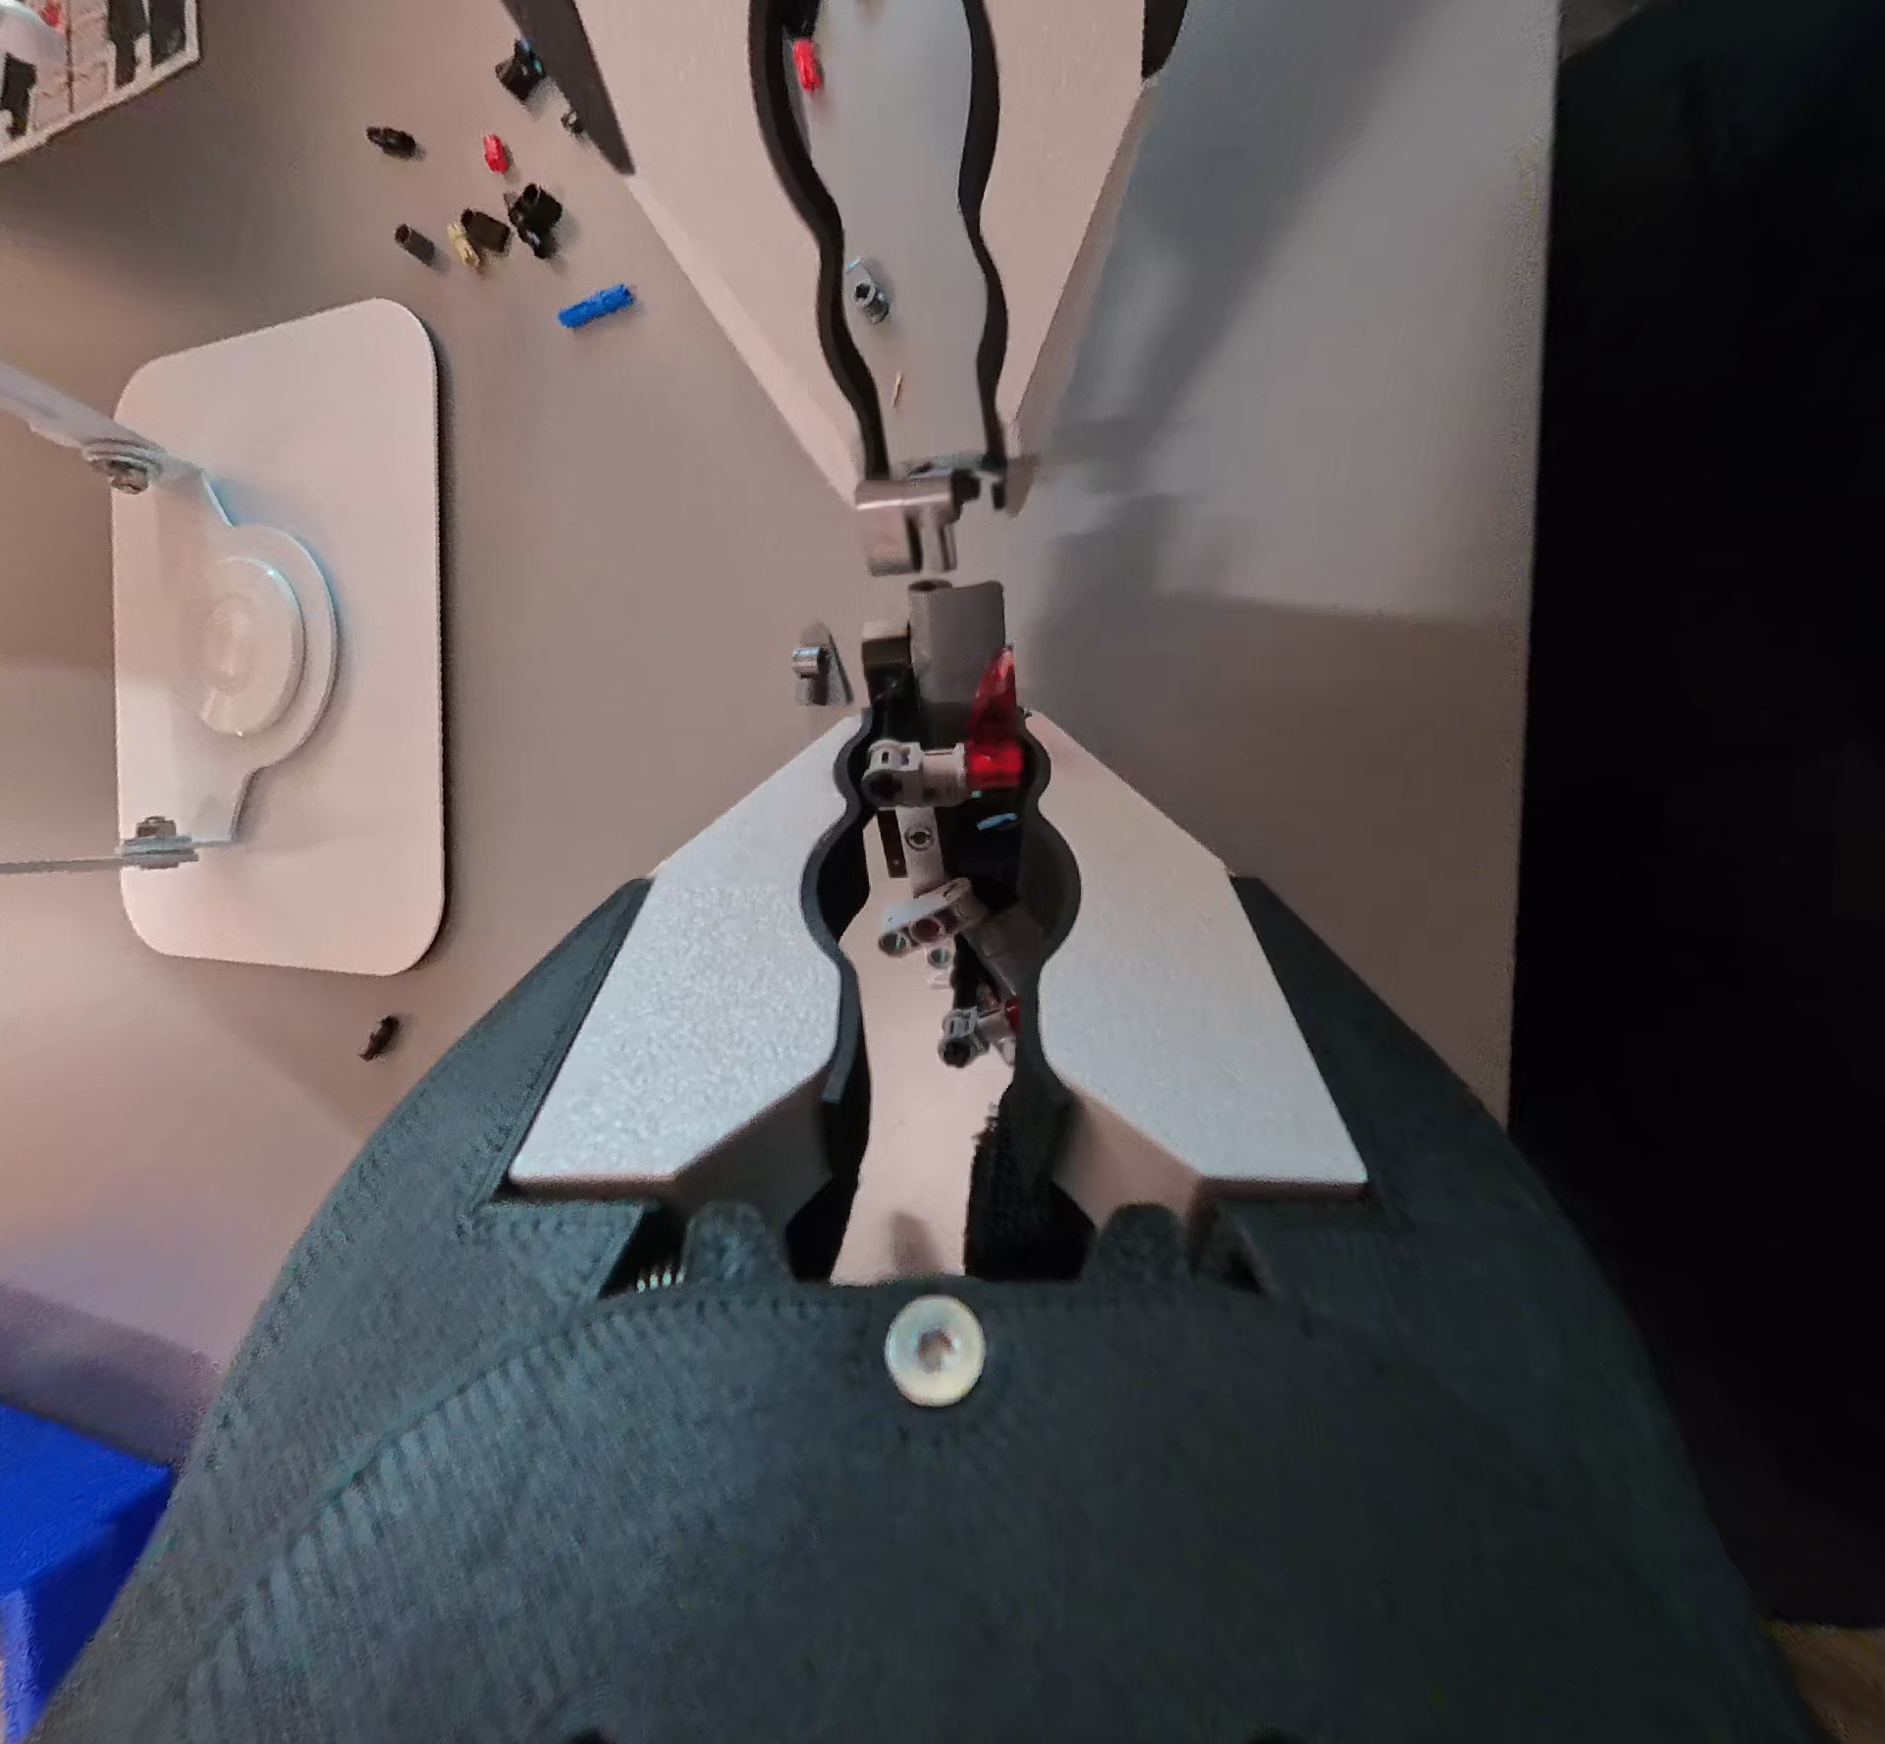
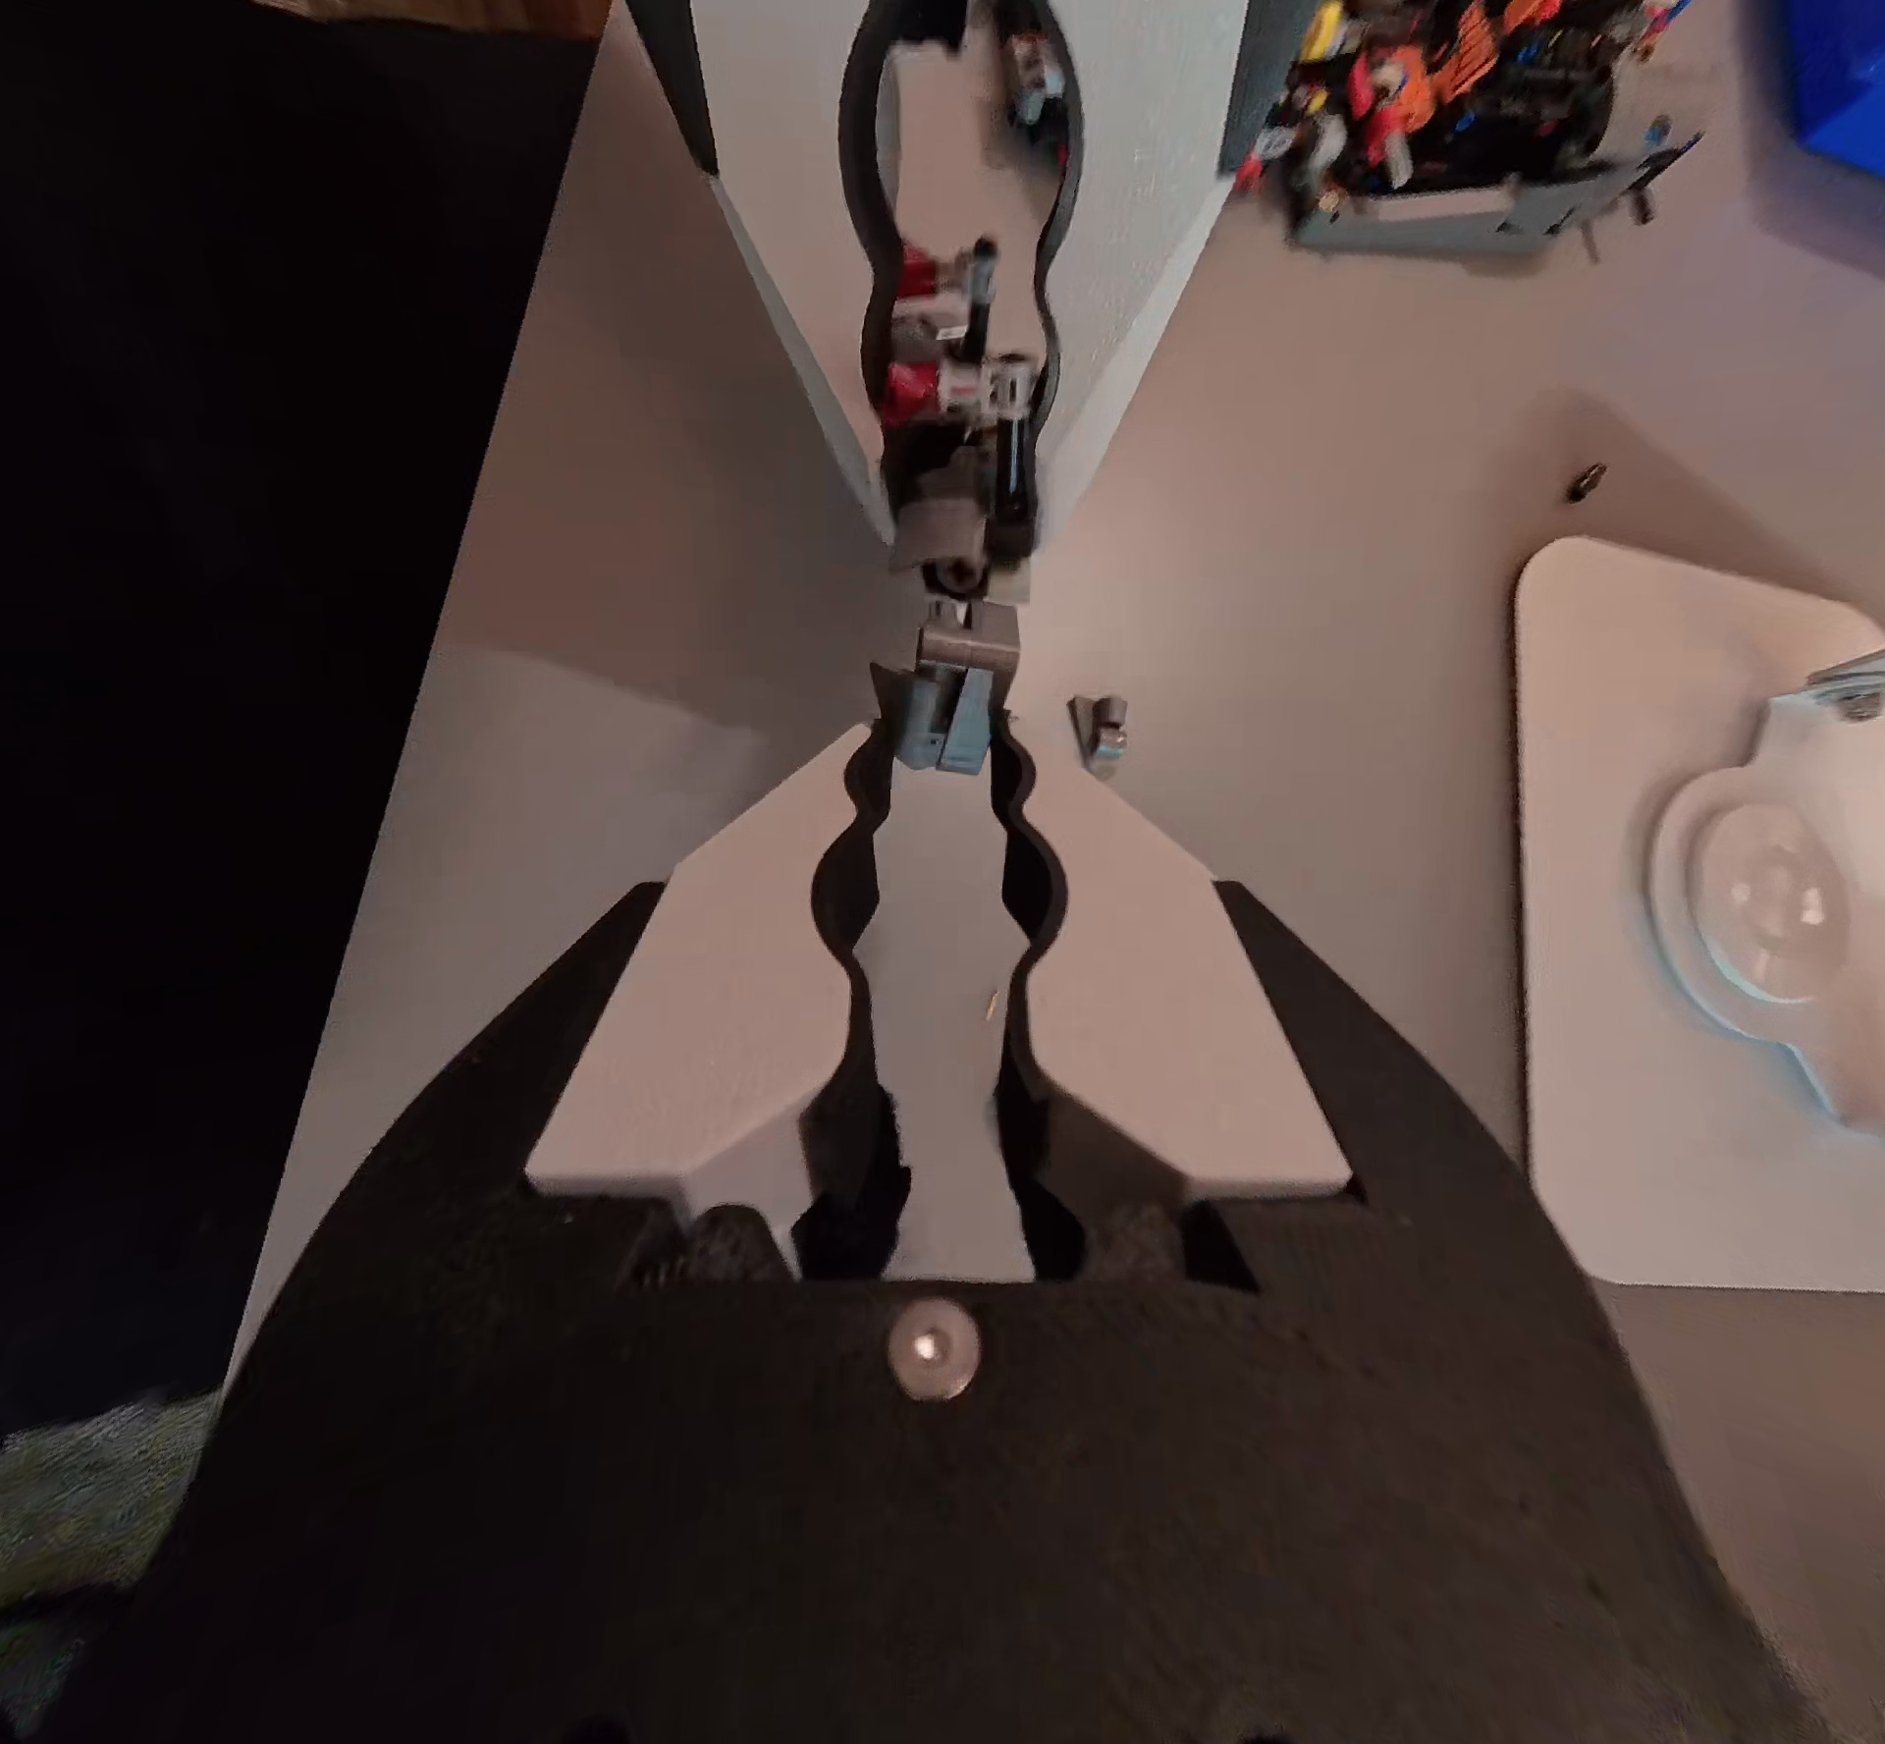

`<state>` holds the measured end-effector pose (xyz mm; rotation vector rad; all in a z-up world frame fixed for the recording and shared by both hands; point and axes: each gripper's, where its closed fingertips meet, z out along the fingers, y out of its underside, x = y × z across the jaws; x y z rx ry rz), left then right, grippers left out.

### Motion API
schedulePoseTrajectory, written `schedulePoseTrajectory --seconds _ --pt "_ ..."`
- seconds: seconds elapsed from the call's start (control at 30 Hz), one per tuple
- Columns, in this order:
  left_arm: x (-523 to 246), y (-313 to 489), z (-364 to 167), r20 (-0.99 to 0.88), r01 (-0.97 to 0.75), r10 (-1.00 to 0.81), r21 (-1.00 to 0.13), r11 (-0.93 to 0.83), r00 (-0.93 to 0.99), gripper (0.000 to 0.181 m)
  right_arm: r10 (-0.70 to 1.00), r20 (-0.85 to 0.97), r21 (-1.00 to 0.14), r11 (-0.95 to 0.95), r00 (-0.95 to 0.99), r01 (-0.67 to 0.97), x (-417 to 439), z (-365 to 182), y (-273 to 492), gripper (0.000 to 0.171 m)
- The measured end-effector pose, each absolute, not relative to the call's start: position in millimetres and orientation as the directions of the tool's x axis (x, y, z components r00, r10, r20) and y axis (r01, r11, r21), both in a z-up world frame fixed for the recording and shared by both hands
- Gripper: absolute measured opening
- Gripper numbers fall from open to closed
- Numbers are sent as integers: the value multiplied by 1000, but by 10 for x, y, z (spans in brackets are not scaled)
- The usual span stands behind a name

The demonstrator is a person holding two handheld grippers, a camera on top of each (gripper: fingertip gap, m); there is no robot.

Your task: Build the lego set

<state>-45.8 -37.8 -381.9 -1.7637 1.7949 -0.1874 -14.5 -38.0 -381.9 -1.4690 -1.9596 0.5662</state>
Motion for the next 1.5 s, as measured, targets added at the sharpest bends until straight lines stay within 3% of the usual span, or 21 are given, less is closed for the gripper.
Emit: schedulePoseTrajectory --seconds 0.03,0.1,0.27,0.43,0.7,0.87,1.1,1.2,1.5 --pt "-477 -364 -3831 -324 -870 -944 -483 103 68 22 960 199 -653 281 -198 704 -115 -3869 -381 17" --pt "-507 -343 -3843 -339 -884 -939 -454 110 57 22 965 151 -637 260 -214 725 -64 -3966 -409 16" --pt "-581 -324 -3886 -366 -914 -930 -386 123 29 22 962 102 -466 271 -253 843 123 -4284 -416 16" --pt "-597 -325 -3884 -373 -918 -927 -377 127 25 22 966 69 -430 254 -249 866 148 -4314 -461 18" --pt "-622 -336 -3866 -381 -911 -923 -395 120 44 22 977 78 -449 213 -200 868 97 -4235 -458 30" --pt "-666 -337 -3854 -382 -908 -922 -404 108 60 22 997 12 -521 67 -71 851 -66 -4104 -546 26" --pt "-672 -344 -3847 -382 -903 -922 -415 107 67 22 996 79 -451 -10 51 893 -20 -4172 -391 23" --pt "-665 -341 -3849 -382 -902 -922 -418 108 67 22 996 60 -435 -38 70 900 10 -4221 -384 15" --pt "-657 -309 -3833 -388 -896 -918 -433 102 83 22 997 -1 -510 -64 74 858 1 -4205 -278 14"
